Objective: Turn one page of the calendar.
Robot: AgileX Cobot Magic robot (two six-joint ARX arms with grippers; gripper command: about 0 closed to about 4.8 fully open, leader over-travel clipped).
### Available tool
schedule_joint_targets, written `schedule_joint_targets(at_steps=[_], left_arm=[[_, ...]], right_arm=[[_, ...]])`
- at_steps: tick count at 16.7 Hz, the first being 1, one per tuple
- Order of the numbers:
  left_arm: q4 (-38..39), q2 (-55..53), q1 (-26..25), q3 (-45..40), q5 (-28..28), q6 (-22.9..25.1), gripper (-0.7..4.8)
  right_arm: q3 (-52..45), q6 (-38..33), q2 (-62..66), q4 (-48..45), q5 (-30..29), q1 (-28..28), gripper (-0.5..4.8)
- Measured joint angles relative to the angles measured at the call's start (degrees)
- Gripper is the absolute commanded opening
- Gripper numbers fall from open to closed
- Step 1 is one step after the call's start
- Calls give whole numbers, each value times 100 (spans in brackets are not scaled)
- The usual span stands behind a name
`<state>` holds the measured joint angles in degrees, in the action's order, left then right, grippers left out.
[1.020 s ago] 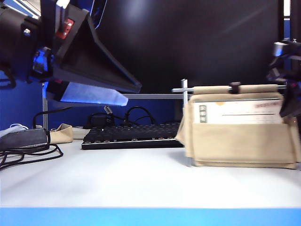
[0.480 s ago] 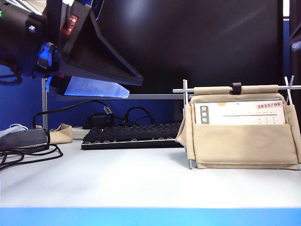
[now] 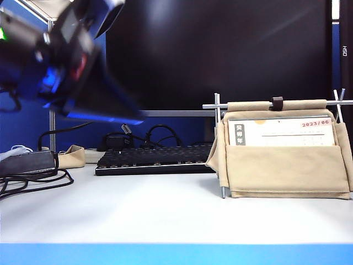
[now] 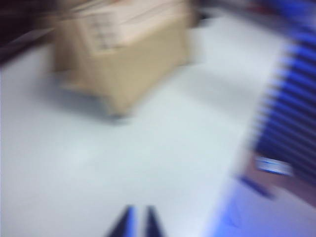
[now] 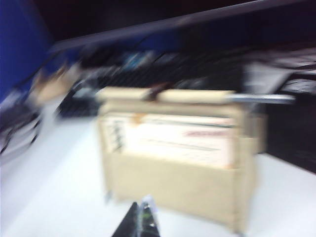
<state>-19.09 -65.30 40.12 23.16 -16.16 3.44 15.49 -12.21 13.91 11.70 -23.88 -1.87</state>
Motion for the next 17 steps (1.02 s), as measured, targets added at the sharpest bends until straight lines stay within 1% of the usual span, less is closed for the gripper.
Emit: schedule_joint_targets(at_steps=[1,2,3,4,5,6,7,8,9,10,11,13,14,16,17], left_arm=[[-57,0,-59,-31,153,0,19],[-223,0,-234,-120,168,-7,19],[-468,2,-546,-299,107,-173,19],[-710,7,-988,-557,46,-407,19],[-778,-11,-1335,-704,-13,-498,19],[-824,-7,-1534,-782,-72,-535,20],[-909,-7,-1816,-866,-299,-509,19],[-944,-9,-1930,-931,-398,-404,15],[-942,-11,-1952,-968,-413,-306,-6],[-944,-13,-1941,-1027,-492,-140,-6],[-1032,-122,-1939,-1075,-870,-17,-6],[-1198,-461,-1939,-1088,-1537,22,-6],[-1248,-645,-1937,-1088,-1770,22,-6],[-1261,-789,-1937,-1088,-1674,44,-5],[-1272,-793,-1937,-1088,-1412,44,-5]], right_arm=[[-210,-151,-363,-28,223,0,-2],[-492,-219,-881,-20,476,0,-2],[-763,-240,-1338,-22,748,-2,-2],[-955,-251,-1355,22,938,-9,-1],[-1060,-256,-1316,138,979,-17,-2],[-1137,-256,-1250,170,986,-7,-2],[-1303,-254,-1325,284,979,-4,-2],[-1325,-251,-1329,284,1014,0,-2],[-1327,-195,-1322,282,1014,-7,-2],[-1327,-164,-1311,282,990,-9,-1],[-1327,-144,-1314,280,942,-7,-1],[-1327,-138,-1314,278,863,-7,-2],[-1327,-136,-1314,280,796,-7,-1],[-1327,-140,-1314,278,767,-9,-1],[-1327,-140,-1314,278,769,-9,-1]])
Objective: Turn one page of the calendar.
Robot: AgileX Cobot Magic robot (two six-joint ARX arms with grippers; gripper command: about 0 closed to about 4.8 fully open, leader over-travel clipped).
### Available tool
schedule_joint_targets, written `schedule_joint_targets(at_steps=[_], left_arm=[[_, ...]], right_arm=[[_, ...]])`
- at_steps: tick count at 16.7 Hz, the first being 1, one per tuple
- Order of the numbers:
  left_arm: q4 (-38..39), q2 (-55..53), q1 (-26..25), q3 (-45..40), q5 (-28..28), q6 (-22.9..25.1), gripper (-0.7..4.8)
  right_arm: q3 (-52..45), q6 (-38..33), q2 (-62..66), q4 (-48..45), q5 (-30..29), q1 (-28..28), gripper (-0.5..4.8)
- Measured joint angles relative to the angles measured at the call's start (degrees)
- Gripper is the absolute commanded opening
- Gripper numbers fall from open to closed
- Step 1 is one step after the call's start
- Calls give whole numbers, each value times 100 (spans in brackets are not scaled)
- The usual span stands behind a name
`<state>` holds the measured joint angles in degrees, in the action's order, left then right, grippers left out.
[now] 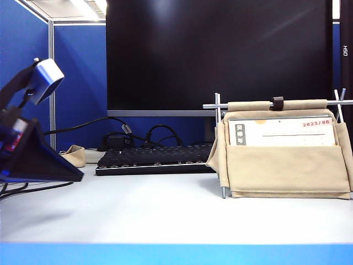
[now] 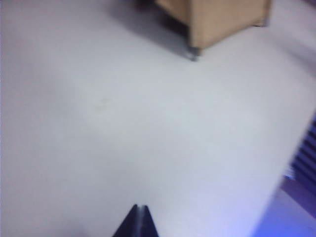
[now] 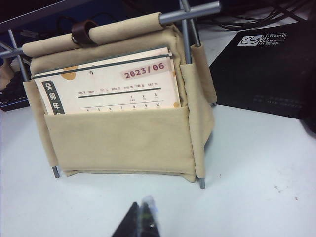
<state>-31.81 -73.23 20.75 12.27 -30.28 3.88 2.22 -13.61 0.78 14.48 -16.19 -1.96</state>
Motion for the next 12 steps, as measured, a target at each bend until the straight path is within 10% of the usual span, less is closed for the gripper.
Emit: schedule_joint_targets(at_steps=[4,12], left_arm=[[-15,2,0,0,946,13,-5],[-15,2,0,0,1036,20,-5]], right_arm=[[0,2,-55,0,0,197,-1],[0,0,-55,0,13,199,-1]])
